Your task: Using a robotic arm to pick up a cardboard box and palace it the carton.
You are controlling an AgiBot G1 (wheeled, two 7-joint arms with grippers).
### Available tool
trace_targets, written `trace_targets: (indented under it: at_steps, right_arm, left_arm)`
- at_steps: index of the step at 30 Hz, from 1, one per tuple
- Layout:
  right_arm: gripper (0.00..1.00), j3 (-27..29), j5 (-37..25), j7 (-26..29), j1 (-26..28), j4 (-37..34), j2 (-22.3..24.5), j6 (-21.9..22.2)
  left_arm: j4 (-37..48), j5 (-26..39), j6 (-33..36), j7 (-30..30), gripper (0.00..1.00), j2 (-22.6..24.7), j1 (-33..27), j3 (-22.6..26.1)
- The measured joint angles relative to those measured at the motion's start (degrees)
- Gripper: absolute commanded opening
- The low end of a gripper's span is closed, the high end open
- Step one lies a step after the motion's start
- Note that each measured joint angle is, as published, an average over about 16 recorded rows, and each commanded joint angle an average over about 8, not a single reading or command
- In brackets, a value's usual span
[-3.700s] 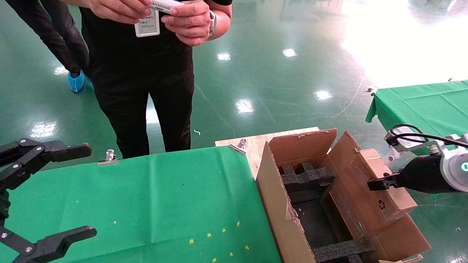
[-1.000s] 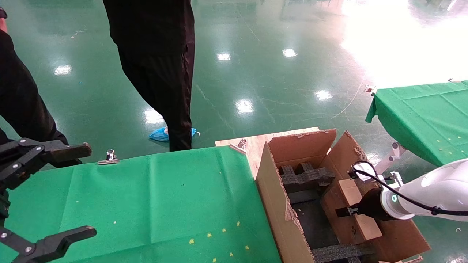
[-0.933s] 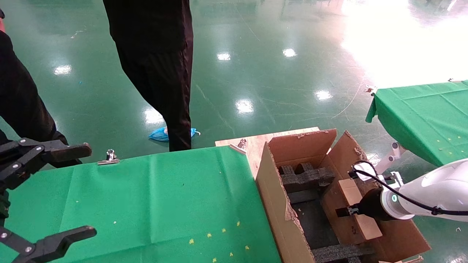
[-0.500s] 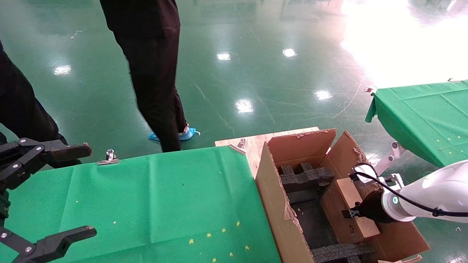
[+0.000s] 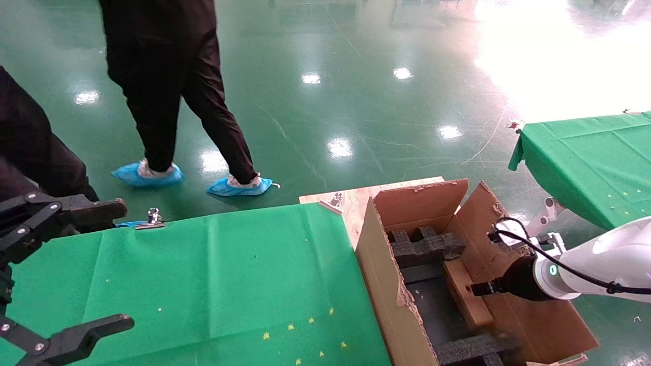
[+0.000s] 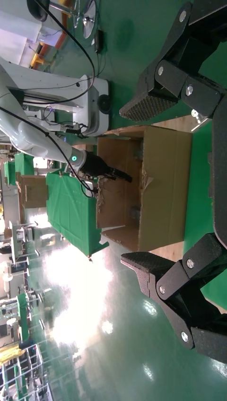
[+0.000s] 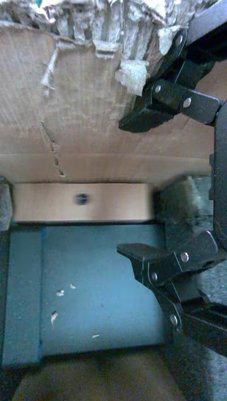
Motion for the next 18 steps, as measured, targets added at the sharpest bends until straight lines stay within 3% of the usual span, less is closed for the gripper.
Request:
trace_targets:
  at_steps: [11,18]
  right_arm:
    - [1.0,3.59,2.22,-1.38,6.98,4.04,1.6,0.12]
    - [1.0,8.65,12.85,-9.31,12.86,7.18,2.71,-2.37]
  left_arm:
    - [0.0,-0.02,-0.01,0.02,1.0,-0.01,-0.01,0.03]
    - [0.0,-0.03,-0.02,0.03,1.0,-0.02,-0.01,0.05]
